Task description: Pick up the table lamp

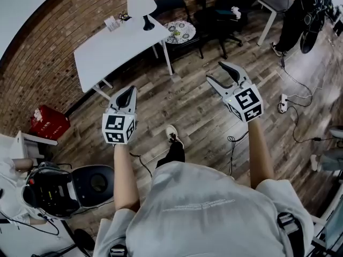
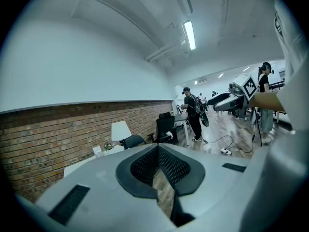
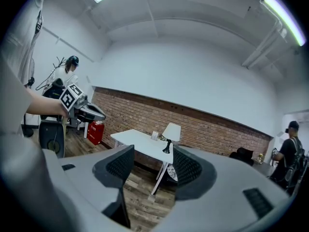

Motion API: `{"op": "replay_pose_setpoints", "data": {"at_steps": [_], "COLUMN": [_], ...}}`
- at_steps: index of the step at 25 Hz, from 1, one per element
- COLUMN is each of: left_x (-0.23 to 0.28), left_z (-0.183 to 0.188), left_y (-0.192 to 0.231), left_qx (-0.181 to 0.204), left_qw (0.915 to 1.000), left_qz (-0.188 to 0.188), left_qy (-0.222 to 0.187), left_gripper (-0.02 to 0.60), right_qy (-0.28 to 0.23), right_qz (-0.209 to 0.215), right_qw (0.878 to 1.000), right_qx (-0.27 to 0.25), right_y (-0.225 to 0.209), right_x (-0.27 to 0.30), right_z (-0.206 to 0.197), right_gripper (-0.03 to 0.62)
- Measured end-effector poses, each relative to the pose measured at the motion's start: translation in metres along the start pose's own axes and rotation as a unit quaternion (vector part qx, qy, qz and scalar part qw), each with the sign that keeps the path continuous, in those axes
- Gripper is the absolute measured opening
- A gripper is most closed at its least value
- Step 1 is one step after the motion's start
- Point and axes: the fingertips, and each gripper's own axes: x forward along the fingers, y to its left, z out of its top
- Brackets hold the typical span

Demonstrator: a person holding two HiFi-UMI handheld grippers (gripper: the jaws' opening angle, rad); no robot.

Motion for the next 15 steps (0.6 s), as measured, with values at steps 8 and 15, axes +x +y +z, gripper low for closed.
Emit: {"op": "replay_pose_setpoints", "data": {"at_steps": [8, 15], "left_x": [0.092, 0.147], "left_z": [-0.015, -0.042], "left_y": [0.088, 0.185], "left_qx": [-0.011, -0.039], "left_qw": [0.9999, 0.9988], "left_qz": [-0.005, 0.007], "left_qy": [0.006, 0.028], "left_gripper": [0.014, 0.014], "right_qy": [0.021, 0.031], "right_qz": [-0.003, 0.030], "right_qw": [0.999, 0.998], "right_qx": [0.024, 0.048], "right_y": [-0.050, -0.069], "right_x": [0.118, 0.241], "right_z": [0.005, 0.020], "right_gripper": [0.250, 0.250]}}
